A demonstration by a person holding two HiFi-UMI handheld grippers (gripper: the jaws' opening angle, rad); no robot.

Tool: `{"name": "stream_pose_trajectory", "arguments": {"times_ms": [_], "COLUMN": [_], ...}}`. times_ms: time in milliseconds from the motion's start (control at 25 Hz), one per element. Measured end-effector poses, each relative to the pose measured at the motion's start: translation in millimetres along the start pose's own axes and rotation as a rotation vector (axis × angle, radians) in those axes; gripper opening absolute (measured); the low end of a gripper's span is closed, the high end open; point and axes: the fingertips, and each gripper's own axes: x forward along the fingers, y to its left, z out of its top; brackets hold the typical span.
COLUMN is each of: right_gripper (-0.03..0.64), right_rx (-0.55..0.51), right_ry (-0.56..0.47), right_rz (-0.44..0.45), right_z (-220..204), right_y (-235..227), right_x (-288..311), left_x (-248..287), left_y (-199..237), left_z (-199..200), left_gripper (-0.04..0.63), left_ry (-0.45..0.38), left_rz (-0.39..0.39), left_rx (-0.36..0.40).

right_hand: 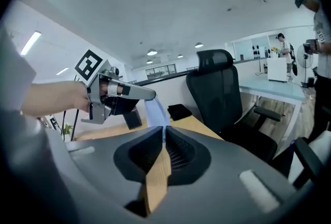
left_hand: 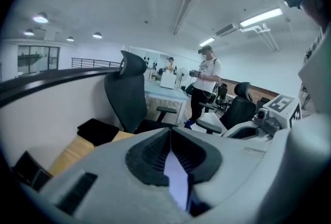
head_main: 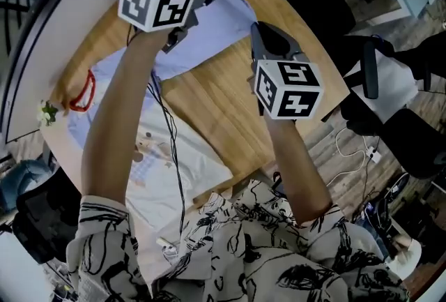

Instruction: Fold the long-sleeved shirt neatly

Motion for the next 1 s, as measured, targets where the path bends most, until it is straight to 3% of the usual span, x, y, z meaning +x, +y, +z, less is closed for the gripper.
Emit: {"name": "stream_pose_trajectory", "arguments": {"times_ms": [200,400,680,1000], "right_gripper": [0.031,0.031,0.031,0.031], "right_rx": [-0.038,-0.078,-0.158,-0.212], "right_ry": [-0.045,-0.075,-0.051,-0.003], "right_rz": [0.124,0.284,0.444,0.541], "right_z": [41.8,63.4,46.4,6.6], "right_y": [58.0,145.7,276.3,393.4], "right_x": [-10.6,-23.2,-32.8,-40.1], "left_x": [-63.1,-151.2,-280.1,-385.9], "left_y": [5.5,16.1,29.2,29.6], "left_z": [21.2,13.6,-34.4,-101.5], "left_gripper": [0.015,0.015,0.015,0.015], "left_ry": [-0.036,-0.095,-0.150,-0.105], "left_rz": [0.087,0.173,0.286,0.387], "left_rx": [0.020,-0.025,-0.069,-0.063]}}
